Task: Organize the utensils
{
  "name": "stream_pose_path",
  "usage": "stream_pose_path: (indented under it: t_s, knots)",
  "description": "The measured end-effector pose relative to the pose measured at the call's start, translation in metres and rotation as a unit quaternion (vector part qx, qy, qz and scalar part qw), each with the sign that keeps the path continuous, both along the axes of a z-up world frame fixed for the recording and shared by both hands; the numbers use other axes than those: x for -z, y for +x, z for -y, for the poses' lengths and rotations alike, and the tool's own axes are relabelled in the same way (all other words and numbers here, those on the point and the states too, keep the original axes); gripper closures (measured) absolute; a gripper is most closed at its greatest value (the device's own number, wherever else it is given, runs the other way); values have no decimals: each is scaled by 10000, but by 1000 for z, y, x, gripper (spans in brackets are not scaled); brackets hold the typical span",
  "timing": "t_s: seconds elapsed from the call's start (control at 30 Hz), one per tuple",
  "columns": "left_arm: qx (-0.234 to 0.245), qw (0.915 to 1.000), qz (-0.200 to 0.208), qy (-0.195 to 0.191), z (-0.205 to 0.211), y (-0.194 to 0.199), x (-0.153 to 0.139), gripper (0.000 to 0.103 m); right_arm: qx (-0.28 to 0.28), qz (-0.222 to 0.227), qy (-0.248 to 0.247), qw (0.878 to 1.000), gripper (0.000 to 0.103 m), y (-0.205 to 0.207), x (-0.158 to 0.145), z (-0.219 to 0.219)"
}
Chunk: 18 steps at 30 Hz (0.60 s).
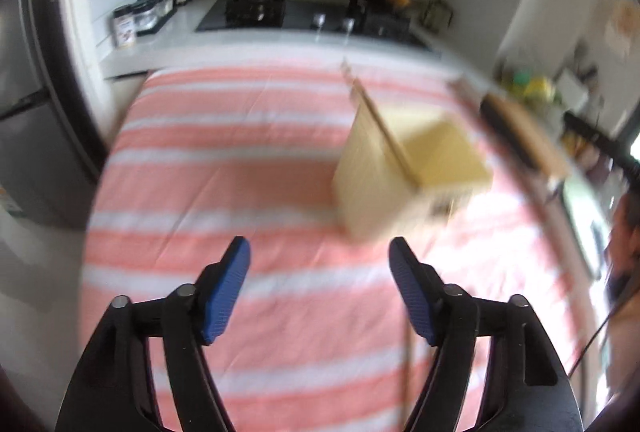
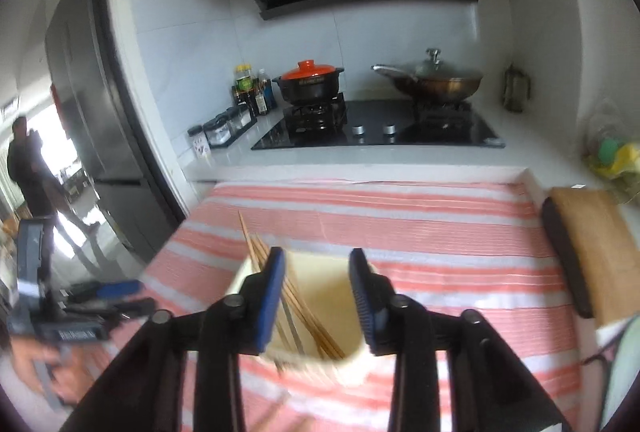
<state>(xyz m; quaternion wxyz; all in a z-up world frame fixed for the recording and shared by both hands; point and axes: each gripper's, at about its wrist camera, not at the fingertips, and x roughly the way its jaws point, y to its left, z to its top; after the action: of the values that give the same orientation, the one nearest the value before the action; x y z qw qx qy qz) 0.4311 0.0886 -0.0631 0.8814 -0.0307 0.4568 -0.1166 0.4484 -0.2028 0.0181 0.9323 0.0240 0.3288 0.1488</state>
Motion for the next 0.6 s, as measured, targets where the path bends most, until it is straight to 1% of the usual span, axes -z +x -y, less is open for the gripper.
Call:
stream_pose_path:
  t_s: [0.07,0.1,0.13,0.2,0.23,0.3,0.33,0.4,0.43,0.5,0.53,0.57,0.6]
  knots:
    - [84,9997,-103,208,-9,-31,13,21,-90,-20,-303,9995,63,-35,9,8]
    - [93,9996,-110,254,-12,-48,22,16,-116,-55,-449,9989,63,-54,18,12]
    - [88,9996,-104,259,-13,-62,32,14,-112,-75,-547,9984,63,-70,27,16]
    - [30,9997,-94,223,-10,-82,52,13,25,-171,-659,9977,61,-107,58,25]
    - [-3,9998,-119,186,-7,-94,67,13,96,-308,-614,9976,61,-121,73,30]
    - [-64,9997,-136,178,-2,-107,90,13,351,-756,-304,9961,62,-150,117,43]
    - [-124,9995,-91,273,3,-114,104,13,464,-907,-227,9945,61,-159,131,47]
    - [-226,9988,-15,443,7,-121,122,13,777,-1139,-213,9902,61,-183,164,55]
    - [-292,9982,13,516,11,-122,132,13,908,-1200,-312,9881,61,-193,176,58]
    - [-420,9971,-34,632,13,-124,145,13,1083,-1227,-463,9854,61,-204,190,61]
    - [-462,9961,-72,748,17,-123,151,12,1148,-1224,-549,9843,61,-208,197,63]
    - [-460,9953,63,846,20,-125,151,10,1192,-1222,-619,9834,62,-209,202,65]
    - [-442,9950,92,896,21,-125,152,10,1235,-1238,-671,9823,62,-209,206,68]
